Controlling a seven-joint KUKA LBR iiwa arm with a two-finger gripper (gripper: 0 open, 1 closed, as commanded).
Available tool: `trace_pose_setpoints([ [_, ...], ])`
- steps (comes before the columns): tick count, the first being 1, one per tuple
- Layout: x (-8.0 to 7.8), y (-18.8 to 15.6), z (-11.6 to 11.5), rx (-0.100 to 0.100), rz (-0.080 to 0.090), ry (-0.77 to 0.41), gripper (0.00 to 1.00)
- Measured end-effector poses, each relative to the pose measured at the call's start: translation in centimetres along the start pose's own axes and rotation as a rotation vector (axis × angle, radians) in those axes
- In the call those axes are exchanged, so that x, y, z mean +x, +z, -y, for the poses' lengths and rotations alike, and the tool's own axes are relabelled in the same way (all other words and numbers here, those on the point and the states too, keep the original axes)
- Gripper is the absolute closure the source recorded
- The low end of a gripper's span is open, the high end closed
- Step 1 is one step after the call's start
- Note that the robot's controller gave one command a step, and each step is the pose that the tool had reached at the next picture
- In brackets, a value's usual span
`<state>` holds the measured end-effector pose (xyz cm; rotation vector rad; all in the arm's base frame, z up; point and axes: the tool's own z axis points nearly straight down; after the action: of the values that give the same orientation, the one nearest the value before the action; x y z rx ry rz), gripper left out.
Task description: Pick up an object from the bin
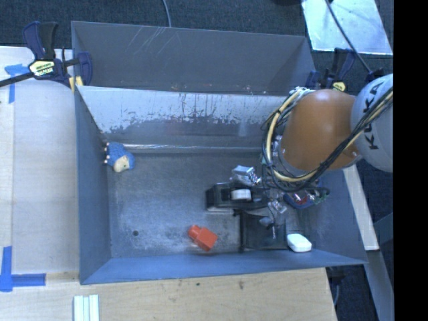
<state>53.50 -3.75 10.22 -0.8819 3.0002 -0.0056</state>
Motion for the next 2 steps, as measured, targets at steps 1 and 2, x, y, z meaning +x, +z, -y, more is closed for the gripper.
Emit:
trace_pose_setpoints([
  [1, -0.3, -1.0, -0.7, -0.001, -0.001, 0.085, 0.0],
  [2, -0.6, 2.9, -0.1, 0.003, 0.002, 0.157, 0.0],
])
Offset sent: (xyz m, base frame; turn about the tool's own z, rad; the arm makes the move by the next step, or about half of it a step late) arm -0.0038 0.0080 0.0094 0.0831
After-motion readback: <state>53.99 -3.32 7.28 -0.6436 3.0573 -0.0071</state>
